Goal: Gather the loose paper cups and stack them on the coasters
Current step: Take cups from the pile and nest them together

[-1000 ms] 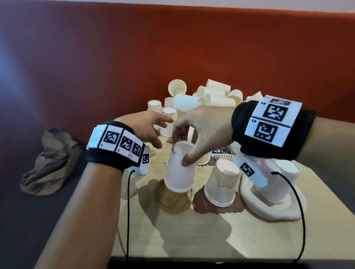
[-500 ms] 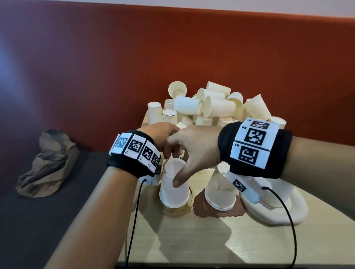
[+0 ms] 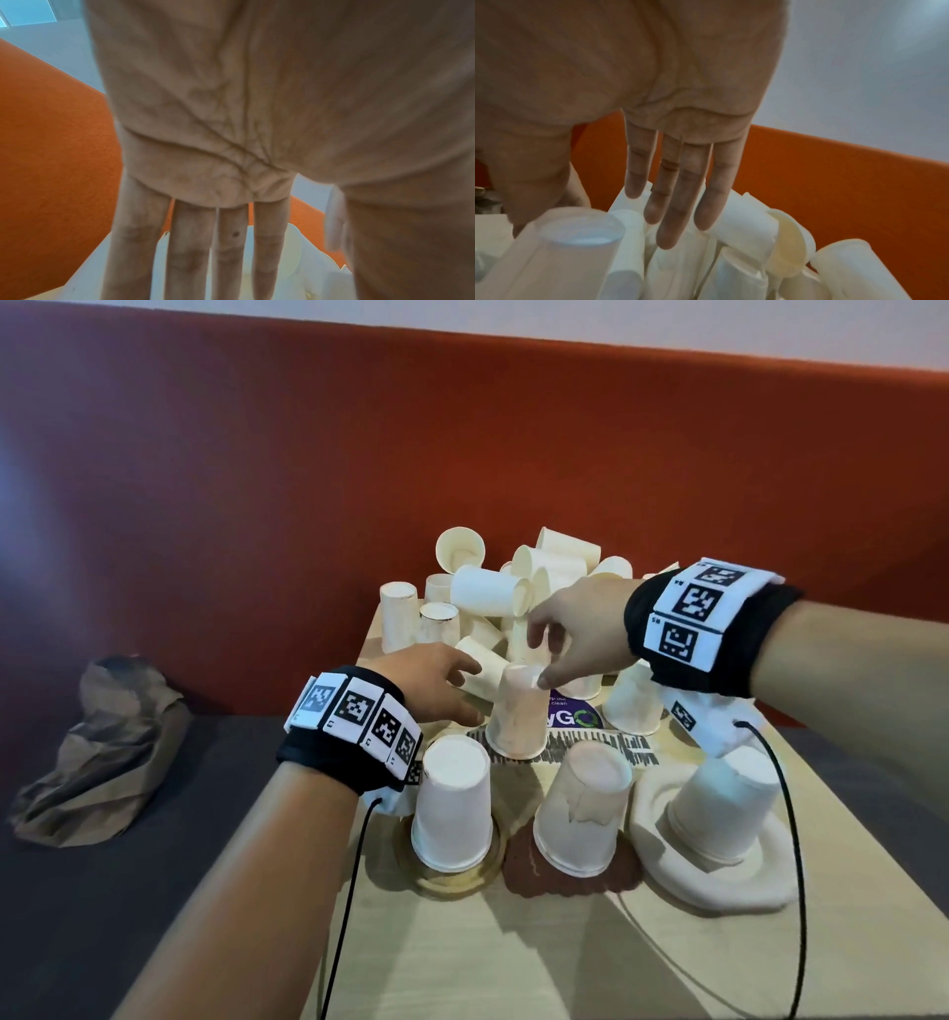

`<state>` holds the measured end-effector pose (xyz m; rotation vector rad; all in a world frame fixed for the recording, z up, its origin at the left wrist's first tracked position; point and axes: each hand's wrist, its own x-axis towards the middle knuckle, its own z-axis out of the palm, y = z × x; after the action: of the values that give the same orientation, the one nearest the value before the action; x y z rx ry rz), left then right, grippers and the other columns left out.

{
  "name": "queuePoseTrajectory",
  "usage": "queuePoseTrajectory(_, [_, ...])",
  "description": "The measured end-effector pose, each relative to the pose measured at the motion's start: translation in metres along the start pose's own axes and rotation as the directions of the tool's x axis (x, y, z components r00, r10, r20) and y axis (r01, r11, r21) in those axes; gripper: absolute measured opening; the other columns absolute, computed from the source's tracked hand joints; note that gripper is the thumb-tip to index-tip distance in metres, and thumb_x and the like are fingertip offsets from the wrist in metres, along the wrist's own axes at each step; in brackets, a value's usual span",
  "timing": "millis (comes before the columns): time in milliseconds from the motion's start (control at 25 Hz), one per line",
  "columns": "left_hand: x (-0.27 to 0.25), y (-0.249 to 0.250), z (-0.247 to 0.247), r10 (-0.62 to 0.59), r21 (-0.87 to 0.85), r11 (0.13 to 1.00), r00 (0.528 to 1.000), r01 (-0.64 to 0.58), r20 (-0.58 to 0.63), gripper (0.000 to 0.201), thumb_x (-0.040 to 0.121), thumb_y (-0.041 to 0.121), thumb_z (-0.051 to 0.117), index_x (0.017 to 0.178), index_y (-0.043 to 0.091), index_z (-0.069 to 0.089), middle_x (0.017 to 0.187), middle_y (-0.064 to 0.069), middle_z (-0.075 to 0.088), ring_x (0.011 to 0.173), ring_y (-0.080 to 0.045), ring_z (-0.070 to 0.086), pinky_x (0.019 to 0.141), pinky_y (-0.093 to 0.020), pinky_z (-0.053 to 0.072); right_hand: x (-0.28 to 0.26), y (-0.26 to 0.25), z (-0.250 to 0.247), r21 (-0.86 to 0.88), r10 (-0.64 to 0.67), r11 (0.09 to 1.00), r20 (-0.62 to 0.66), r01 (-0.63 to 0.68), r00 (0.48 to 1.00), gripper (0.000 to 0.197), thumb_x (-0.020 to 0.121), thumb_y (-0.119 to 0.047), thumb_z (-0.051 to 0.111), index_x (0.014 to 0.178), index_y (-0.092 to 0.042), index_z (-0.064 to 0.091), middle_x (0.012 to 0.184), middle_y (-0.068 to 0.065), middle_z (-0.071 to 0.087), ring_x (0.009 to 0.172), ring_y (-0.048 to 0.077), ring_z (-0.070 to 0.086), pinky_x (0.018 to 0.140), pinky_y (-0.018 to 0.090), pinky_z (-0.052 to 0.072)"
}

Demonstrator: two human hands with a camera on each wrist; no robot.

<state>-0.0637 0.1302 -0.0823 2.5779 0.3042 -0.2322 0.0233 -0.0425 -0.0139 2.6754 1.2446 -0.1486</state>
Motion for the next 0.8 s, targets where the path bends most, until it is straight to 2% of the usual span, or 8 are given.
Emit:
queuePoseTrajectory(80, [0.001,-0.002,0.0,-0.005,-0.011,1.0,1.0,0.005,0.005,0.074,0.083,0.035,0.078,0.148,0.028,0.043,0.142,0.004,0.055,0.12,-0.015,0.058,0.094,-0.025,0.039,0.004,0.001,0.007,0.024,0.001,1.0,0.054,-0.003,0.999,0.057,0.081,-0.054,0.073,0.131,-0.033,0.056,0.114,-0.011,0.068,0.077,0.006,0.059,0.067,0.024,0.049])
queuePoseTrajectory(120, [0.001,-0.003,0.0,-0.005,-0.016,1.0,1.0,0.005,0.008,0.074,0.083,0.035,0.078,0.148,0.028,0.043,0.142,0.005,0.055,0.12,-0.015,0.058,0.093,-0.025,0.039,0.007,-0.001,0.011,0.037,-0.011,0.999,0.07,0.009,0.997,0.061,0.08,-0.053,0.074,0.135,-0.034,0.054,0.118,-0.009,0.067,0.08,0.007,0.06,0.069,0.024,0.049])
queuePoseTrajectory(200, [0.002,-0.004,0.0,0.009,-0.025,1.0,1.0,-0.008,0.002,0.074,0.083,0.036,0.078,0.148,0.028,0.043,0.141,0.005,0.056,0.118,-0.014,0.059,0.095,-0.026,0.041,0.013,-0.003,0.018,0.027,-0.044,0.999,0.069,0.042,0.997,0.065,0.08,-0.053,0.074,0.138,-0.033,0.053,0.122,-0.008,0.066,0.097,0.013,0.061,0.085,0.031,0.051])
queuePoseTrajectory(280, [0.003,-0.005,-0.001,0.023,-0.024,0.999,1.0,-0.023,-0.007,0.074,0.082,0.038,0.078,0.147,0.029,0.044,0.14,0.006,0.057,0.117,-0.014,0.06,0.099,-0.029,0.043,0.018,-0.005,0.023,0.039,-0.052,0.998,0.062,0.049,0.997,0.06,0.079,-0.051,0.075,0.133,-0.033,0.057,0.121,-0.007,0.065,0.1,0.015,0.059,0.091,0.035,0.051])
queuePoseTrajectory(480, [0.002,-0.006,-0.002,0.087,-0.057,0.995,0.996,-0.086,0.009,0.079,0.073,0.048,0.083,0.142,0.03,0.048,0.133,0.011,0.06,0.113,-0.011,0.062,0.104,-0.034,0.045,0.015,-0.001,-0.003,0.169,-0.029,0.985,-0.031,0.034,0.999,0.052,0.072,-0.058,0.078,0.117,-0.036,0.062,0.102,-0.012,0.069,0.091,0.012,0.063,0.075,0.029,0.049])
queuePoseTrajectory(640, [-0.002,-0.001,-0.005,0.178,-0.25,0.946,0.975,-0.207,-0.134,0.067,0.07,0.043,0.086,0.128,0.03,0.056,0.108,0.016,0.067,0.099,-0.004,0.066,0.095,-0.029,0.052,0.004,-0.007,-0.038,0.306,-0.094,0.944,-0.114,0.125,0.989,0.052,0.07,-0.056,0.082,0.114,-0.034,0.064,0.099,-0.012,0.072,0.086,0.007,0.066,0.083,0.03,0.053])
queuePoseTrajectory(720, [0.0,-0.002,-0.007,0.197,-0.266,0.932,0.96,-0.247,-0.201,0.067,0.064,0.046,0.088,0.123,0.029,0.06,0.107,0.014,0.069,0.099,-0.007,0.067,0.093,-0.033,0.054,-0.002,-0.003,-0.049,0.344,-0.093,0.93,-0.121,0.13,0.988,0.06,0.064,-0.053,0.087,0.116,-0.035,0.064,0.1,-0.015,0.071,0.083,-0.001,0.065,0.082,0.027,0.051])
queuePoseTrajectory(800, [0.002,-0.004,-0.007,0.199,-0.243,0.935,0.949,-0.259,-0.246,0.067,0.062,0.047,0.089,0.12,0.03,0.062,0.108,0.012,0.067,0.098,-0.007,0.066,0.093,-0.035,0.055,-0.006,0.012,-0.05,0.36,-0.053,0.929,-0.096,0.085,0.994,0.062,0.059,-0.046,0.092,0.114,-0.033,0.065,0.099,-0.016,0.072,0.08,-0.003,0.065,0.082,0.027,0.052])
